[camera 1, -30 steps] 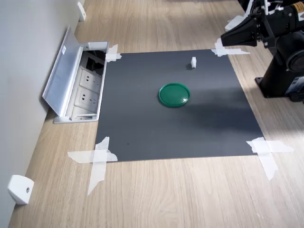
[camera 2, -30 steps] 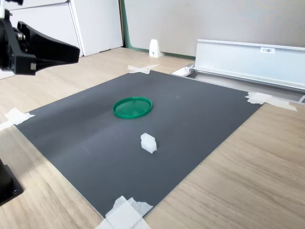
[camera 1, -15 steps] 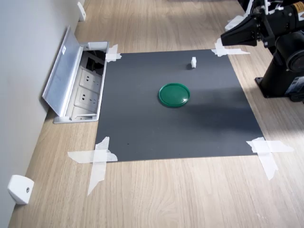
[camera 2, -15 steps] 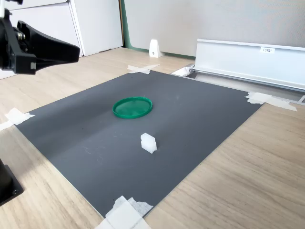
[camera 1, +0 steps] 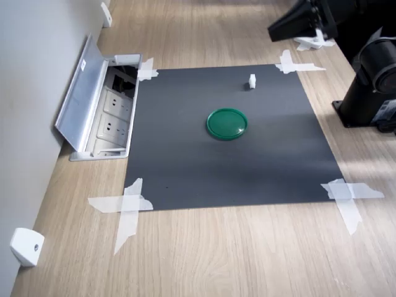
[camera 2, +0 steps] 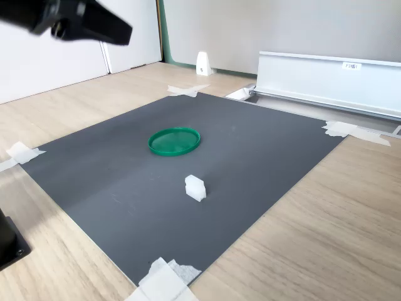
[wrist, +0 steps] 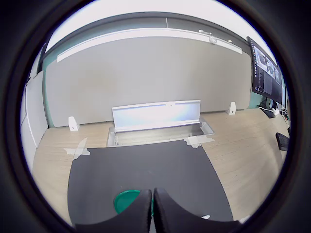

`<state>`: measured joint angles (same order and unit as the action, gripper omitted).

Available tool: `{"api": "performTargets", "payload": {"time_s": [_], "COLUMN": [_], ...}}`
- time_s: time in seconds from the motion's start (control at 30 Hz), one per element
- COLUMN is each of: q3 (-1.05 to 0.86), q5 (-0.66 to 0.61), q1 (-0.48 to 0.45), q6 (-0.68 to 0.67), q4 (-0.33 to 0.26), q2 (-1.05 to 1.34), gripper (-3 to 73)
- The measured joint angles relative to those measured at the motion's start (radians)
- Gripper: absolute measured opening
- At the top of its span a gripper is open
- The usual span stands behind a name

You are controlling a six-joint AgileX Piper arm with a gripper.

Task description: Grasp a white terminal and put it on the green lid.

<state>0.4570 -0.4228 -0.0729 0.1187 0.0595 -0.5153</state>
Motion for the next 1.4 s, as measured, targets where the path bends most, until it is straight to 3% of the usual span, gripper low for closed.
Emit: {"api": "performTargets", "payload": {"time_s": [0.43, 0.67, 0.8, 0.93, 1.03, 1.27, 1.4], "q3": [0.368, 0.452, 0.461, 0.461, 0.462, 0.465, 0.474], "q5": [-0.381, -0.525, -0.584, -0.596, -0.607, -0.616, -0.638], "q1": [0.000, -0.011, -0.112, -0.269, -0.347, -0.381, -0.381], "q6": [-0.108, -0.281, -0.398, -0.536, -0.602, -0.583, -0.583], "q4": [0.045, 0.015, -0.024, -0.059, -0.072, -0.069, -0.043], "q2": [-0.412, -0.513, -0.547, -0.558, -0.575, -0.606, -0.606], "gripper": [-0.8, -0.3, 2.8, 9.9, 19.6, 47.3, 55.3]}}
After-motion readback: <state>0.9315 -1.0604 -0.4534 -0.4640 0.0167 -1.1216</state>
